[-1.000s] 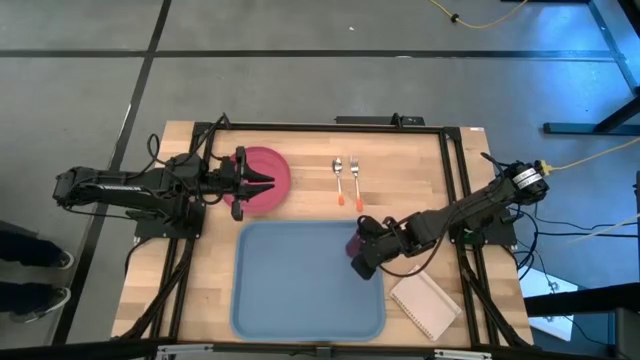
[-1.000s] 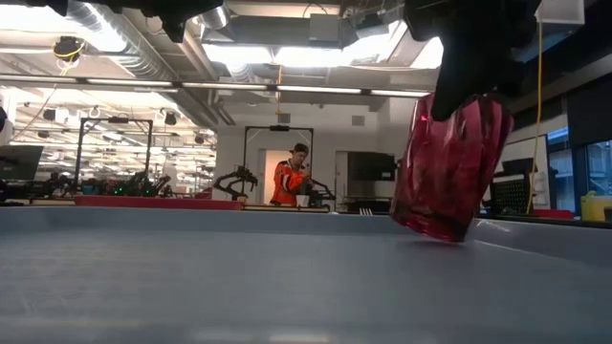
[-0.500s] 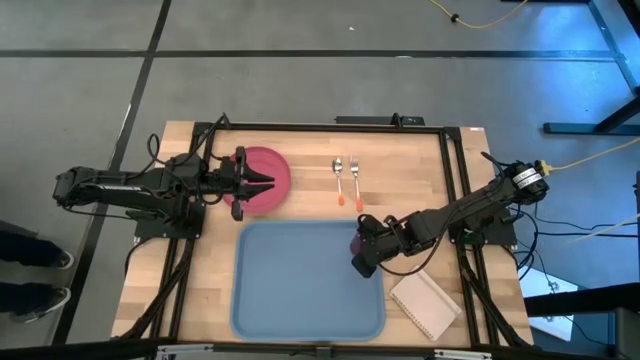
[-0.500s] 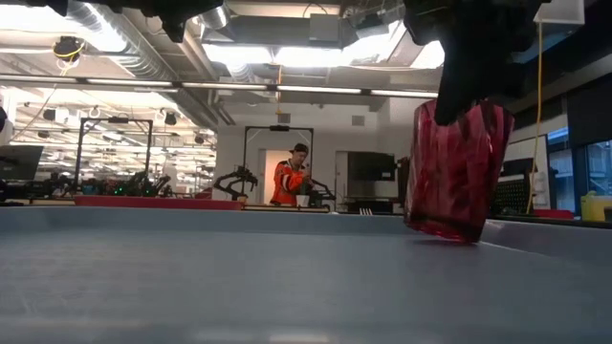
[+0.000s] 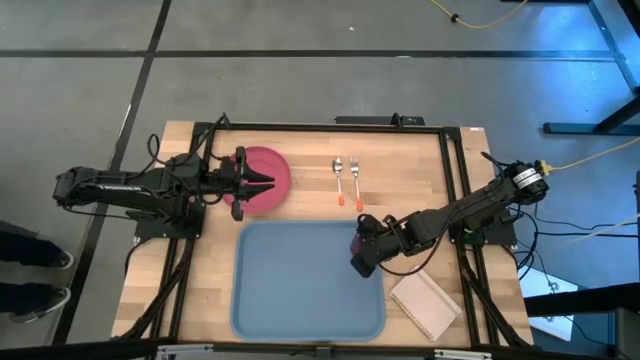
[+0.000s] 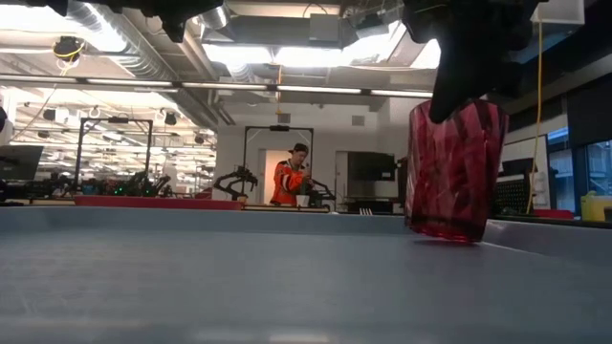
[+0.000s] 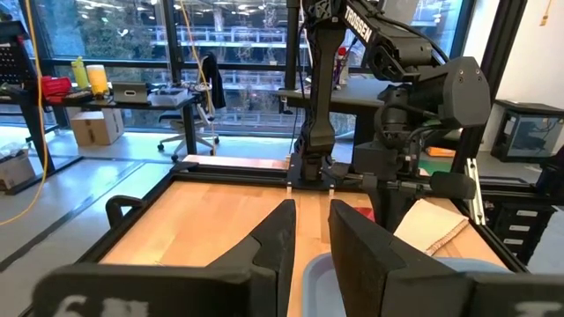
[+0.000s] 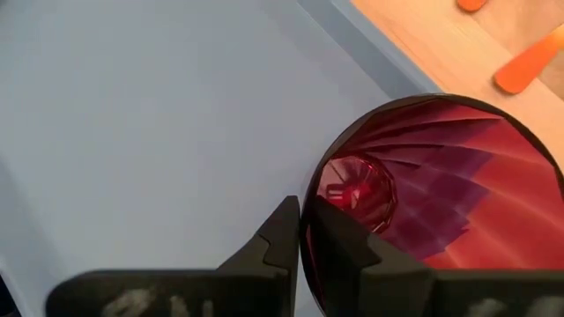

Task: Pick and place plate/cup/fork/spoon on tray
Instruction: Put the red cup on the top right of the blue tray

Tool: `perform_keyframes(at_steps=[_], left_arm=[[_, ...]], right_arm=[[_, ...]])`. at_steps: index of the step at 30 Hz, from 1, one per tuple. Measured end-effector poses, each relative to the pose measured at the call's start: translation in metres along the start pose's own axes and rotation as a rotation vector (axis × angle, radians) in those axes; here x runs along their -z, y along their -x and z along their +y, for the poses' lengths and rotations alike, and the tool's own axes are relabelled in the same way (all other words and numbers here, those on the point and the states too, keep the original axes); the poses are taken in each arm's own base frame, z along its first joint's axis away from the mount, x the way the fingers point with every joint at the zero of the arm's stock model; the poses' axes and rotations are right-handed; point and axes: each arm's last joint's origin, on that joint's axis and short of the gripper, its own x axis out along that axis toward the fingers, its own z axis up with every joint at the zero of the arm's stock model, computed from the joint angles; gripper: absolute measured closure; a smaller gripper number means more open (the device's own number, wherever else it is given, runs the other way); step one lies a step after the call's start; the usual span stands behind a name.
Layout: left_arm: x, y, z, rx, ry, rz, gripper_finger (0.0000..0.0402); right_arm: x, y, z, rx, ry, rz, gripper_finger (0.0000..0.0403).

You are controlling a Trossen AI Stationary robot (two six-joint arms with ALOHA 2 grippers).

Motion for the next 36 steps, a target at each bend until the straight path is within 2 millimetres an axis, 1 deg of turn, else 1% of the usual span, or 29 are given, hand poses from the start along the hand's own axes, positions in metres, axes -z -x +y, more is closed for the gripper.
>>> perform_keyframes(at_steps=[7, 14, 16, 36], left_arm=[[0.0, 0.0001, 0.0, 0.0, 0.0, 0.0, 0.0335], [0.0, 0.0, 0.0, 0.0, 0.0, 0.0, 0.0335], [0.0, 0.0001, 0.0, 0.0, 0.0, 0.0, 0.0335], [0.0, 0.0001, 0.0, 0.0, 0.0, 0.0, 0.0335]], right_arm=[[-0.0008, 0.0, 0.0013, -0.013, -0.005, -0.009, 0.0362], [-0.0011, 0.0, 0.0019, -0.019, -0.005, -0.011, 0.0314], [-0.0011, 0.0, 0.002, -0.02, -0.002, -0.011, 0.0309], [-0.0015, 0.0002, 0.0022, -0.02, 0.011, -0.02, 0.0308]])
